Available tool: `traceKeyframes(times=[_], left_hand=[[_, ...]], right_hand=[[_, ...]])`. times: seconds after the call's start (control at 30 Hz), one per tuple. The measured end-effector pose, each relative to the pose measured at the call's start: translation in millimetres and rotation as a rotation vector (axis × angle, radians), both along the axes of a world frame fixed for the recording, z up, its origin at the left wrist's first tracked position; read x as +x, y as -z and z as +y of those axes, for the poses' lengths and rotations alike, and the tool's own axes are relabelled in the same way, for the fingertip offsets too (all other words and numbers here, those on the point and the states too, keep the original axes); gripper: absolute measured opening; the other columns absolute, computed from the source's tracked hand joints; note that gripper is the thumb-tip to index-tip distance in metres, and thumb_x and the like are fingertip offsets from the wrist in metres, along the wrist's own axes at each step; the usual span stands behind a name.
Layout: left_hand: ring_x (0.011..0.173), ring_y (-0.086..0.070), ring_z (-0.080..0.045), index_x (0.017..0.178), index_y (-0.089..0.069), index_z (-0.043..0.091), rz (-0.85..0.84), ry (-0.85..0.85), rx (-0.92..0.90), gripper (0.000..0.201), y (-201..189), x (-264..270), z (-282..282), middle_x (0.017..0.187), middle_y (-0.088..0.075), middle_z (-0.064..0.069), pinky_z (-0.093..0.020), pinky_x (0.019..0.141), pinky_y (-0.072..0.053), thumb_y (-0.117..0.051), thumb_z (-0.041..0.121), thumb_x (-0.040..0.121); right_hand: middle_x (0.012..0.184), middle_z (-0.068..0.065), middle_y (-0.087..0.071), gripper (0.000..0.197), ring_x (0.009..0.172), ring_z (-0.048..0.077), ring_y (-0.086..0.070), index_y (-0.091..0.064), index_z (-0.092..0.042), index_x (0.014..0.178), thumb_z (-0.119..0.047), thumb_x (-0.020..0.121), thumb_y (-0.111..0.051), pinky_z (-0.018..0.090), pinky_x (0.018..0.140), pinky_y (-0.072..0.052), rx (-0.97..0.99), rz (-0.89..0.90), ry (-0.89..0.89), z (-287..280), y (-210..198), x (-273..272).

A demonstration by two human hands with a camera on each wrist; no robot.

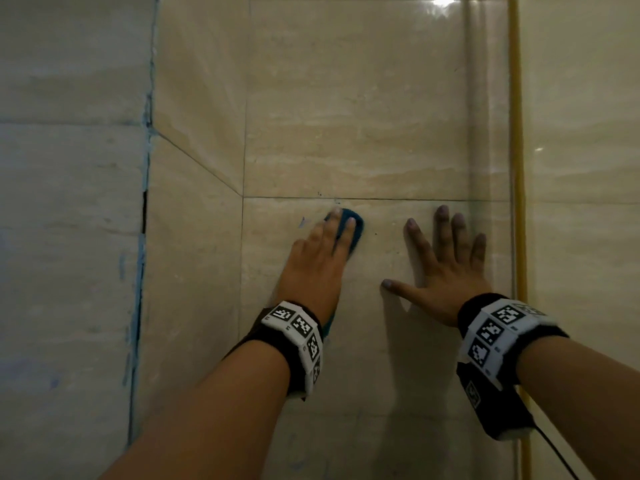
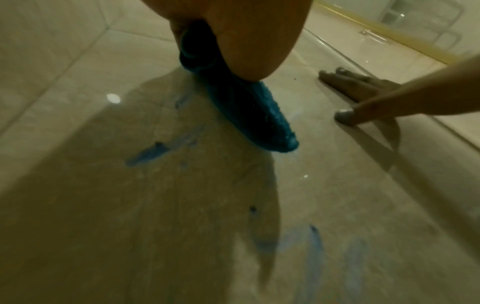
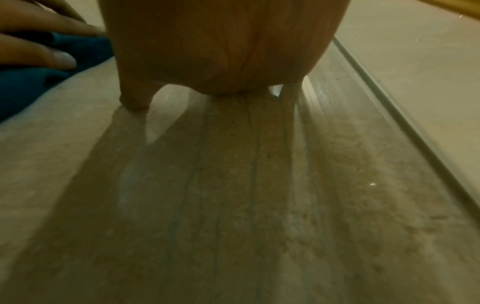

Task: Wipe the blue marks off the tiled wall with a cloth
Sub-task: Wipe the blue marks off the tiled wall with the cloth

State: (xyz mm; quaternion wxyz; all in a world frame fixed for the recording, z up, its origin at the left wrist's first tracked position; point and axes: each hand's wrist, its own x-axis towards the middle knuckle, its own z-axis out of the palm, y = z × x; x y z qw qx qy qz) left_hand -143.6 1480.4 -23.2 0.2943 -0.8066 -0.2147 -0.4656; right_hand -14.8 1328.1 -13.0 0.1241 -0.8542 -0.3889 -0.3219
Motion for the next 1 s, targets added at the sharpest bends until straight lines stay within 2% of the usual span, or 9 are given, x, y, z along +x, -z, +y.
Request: traceKeyframes(times=[0.1,0.2,0.3,0.37,0.47,0.53,0.67,0.9,1.0], left_hand=[[0.121,-0.038,-0.03,0.141,-0.044,0.008,-0.188,0.037,-0.057,0.087,-15,-5,3,0.14,-0.037,-0.014,-0.035,0.087,-0.051,-0.082,0.014,0.064],[0.129,-0.041,-0.032,0.146,-0.036,0.011,-0.128,0.104,-0.011,0.087,-19,-4,4,0.144,-0.041,-0.014,-0.038,0.096,-0.046,-0.077,0.005,0.07],[0.125,-0.049,-0.031,0.14,-0.046,0.012,-0.049,0.153,0.002,0.091,-7,-2,3,0.141,-0.049,-0.013,-0.039,0.088,-0.051,-0.083,-0.001,0.058],[0.131,-0.045,-0.031,0.143,-0.042,0.009,-0.044,0.169,-0.018,0.09,-2,-3,4,0.147,-0.041,-0.013,-0.039,0.094,-0.049,-0.082,0.0,0.063],[0.148,-0.001,-0.027,0.153,0.003,0.014,-0.033,0.084,-0.152,0.082,-19,-12,2,0.16,0.011,-0.009,-0.036,0.116,-0.017,-0.05,-0.002,0.093],[0.147,0.012,-0.025,0.151,0.015,0.016,-0.118,0.045,-0.206,0.075,-35,-18,2,0.157,0.024,-0.006,-0.034,0.117,-0.01,-0.035,-0.003,0.098],[0.147,0.011,-0.025,0.152,0.01,0.019,-0.154,0.079,-0.225,0.078,-48,-13,-1,0.158,0.022,-0.007,-0.035,0.117,-0.011,-0.038,-0.006,0.096],[0.147,0.002,-0.025,0.154,-0.001,0.021,0.164,0.141,-0.029,0.071,-18,5,-14,0.16,0.011,-0.005,-0.042,0.115,-0.021,-0.042,0.005,0.098],[0.147,0.0,-0.023,0.154,-0.002,0.024,0.094,0.158,-0.066,0.071,-25,2,-10,0.16,0.012,-0.003,-0.042,0.117,-0.018,-0.042,0.004,0.098]], right_hand=[[0.132,0.001,0.059,0.101,0.128,0.026,0.048,0.049,-0.041,0.125,-0.091,0.052,0.0,0.055,0.11,0.02,-0.019,0.004,-0.006,-2,0,-2],[0.132,0.002,0.059,0.102,0.128,0.027,0.047,0.049,-0.04,0.125,-0.09,0.05,0.003,0.056,0.11,0.019,-0.025,0.012,-0.003,-2,0,-3],[0.132,0.002,0.059,0.101,0.127,0.026,0.048,0.05,-0.04,0.124,-0.09,0.049,0.003,0.055,0.111,0.019,-0.023,0.019,0.0,-2,0,-3],[0.132,0.001,0.059,0.102,0.127,0.025,0.049,0.05,-0.041,0.124,-0.091,0.049,0.003,0.055,0.111,0.019,-0.024,0.023,0.001,-3,0,-3],[0.131,0.001,0.059,0.102,0.125,0.025,0.05,0.049,-0.04,0.125,-0.09,0.049,0.003,0.055,0.11,0.021,-0.035,0.027,-0.013,-3,-1,-3],[0.131,0.001,0.06,0.102,0.124,0.025,0.051,0.048,-0.041,0.125,-0.091,0.05,0.003,0.055,0.109,0.022,-0.036,0.029,-0.025,-4,-1,-4],[0.13,0.002,0.06,0.101,0.122,0.025,0.053,0.051,-0.04,0.123,-0.091,0.049,0.003,0.056,0.108,0.023,-0.041,0.028,-0.01,-4,-2,-3],[0.131,0.0,0.06,0.1,0.121,0.022,0.054,0.052,-0.042,0.121,-0.091,0.049,0.002,0.051,0.105,0.028,-0.009,0.031,-0.011,-2,-1,-3],[0.131,0.0,0.06,0.1,0.124,0.025,0.051,0.052,-0.042,0.12,-0.092,0.05,0.001,0.054,0.107,0.025,-0.011,0.033,-0.01,-2,-1,-4]])
